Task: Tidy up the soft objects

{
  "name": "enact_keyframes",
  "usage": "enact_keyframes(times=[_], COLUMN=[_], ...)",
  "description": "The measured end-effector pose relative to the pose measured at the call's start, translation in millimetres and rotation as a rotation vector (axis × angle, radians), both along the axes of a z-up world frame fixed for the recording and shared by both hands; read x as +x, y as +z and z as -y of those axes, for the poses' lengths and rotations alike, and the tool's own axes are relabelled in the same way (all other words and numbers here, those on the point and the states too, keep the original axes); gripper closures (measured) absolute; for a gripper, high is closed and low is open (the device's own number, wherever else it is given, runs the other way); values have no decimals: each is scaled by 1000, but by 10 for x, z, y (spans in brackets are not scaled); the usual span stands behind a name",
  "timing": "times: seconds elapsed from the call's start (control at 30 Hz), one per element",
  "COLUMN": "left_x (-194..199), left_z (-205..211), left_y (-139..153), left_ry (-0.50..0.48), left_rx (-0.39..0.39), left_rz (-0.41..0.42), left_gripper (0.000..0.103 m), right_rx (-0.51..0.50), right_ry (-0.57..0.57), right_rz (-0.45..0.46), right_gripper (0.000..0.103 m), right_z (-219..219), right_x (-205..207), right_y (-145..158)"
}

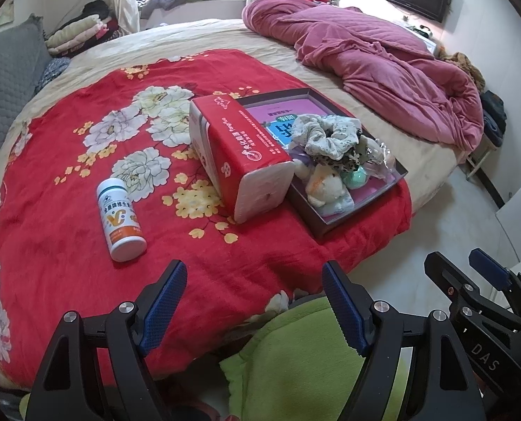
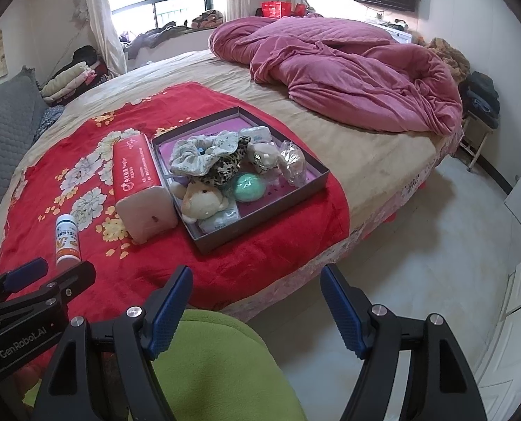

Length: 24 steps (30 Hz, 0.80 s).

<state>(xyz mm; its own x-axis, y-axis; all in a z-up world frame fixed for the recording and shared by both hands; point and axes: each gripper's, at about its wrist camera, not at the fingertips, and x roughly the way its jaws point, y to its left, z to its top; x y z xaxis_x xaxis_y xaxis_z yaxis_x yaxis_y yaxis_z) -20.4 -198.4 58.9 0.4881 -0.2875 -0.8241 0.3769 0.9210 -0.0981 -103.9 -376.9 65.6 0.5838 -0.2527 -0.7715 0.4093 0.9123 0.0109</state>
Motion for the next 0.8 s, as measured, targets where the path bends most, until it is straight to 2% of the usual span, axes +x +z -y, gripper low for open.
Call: enact_keyframes(times=[0.8], left_x=[8], left_z=[-66], left_y=[-17], left_ry=[14], left_rx=[-7], left_rz=[-7], left_gripper=[23], right_rx=[9], right_ry=[21], right_rz=[18], right_gripper=[29], right_z=[-101], right_x=[9], right_y=[20])
